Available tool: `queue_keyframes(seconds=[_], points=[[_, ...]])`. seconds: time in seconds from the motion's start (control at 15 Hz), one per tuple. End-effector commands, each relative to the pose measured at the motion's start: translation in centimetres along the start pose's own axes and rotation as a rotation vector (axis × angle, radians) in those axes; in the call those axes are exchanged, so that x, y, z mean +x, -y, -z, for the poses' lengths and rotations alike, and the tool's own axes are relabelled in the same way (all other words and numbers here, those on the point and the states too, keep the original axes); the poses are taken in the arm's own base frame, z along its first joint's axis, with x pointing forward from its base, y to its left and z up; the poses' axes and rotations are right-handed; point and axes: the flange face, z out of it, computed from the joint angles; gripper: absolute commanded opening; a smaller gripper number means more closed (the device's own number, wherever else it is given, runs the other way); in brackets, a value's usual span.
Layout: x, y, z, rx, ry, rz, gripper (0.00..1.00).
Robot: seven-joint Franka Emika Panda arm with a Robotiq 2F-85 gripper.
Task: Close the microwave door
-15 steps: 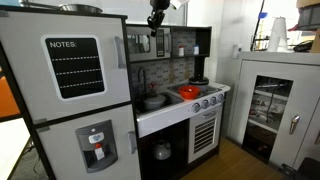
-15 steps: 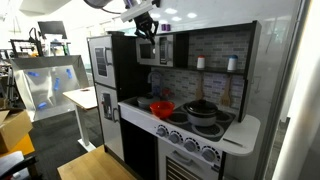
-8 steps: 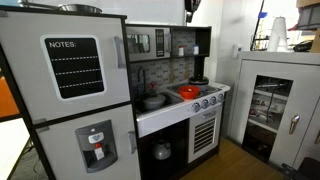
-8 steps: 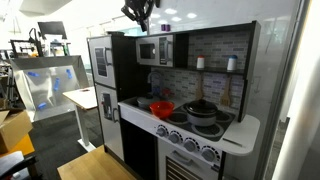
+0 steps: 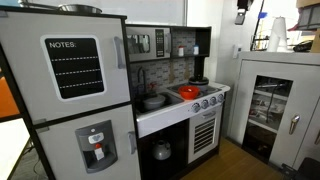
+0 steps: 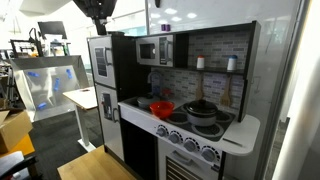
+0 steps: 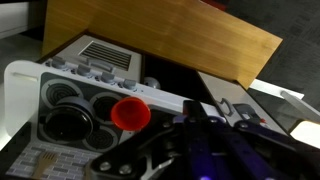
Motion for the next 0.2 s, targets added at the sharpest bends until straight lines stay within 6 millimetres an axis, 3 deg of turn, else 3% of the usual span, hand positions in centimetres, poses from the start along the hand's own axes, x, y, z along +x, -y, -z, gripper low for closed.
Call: queue_keyframes(seconds=[0.0, 0.13], points=[[-1.3, 0.1, -0.2, 0.016, 0.008, -0.013, 0.08], [-2.5, 0.5, -0.2, 0.027, 0.003, -0.022, 0.22]])
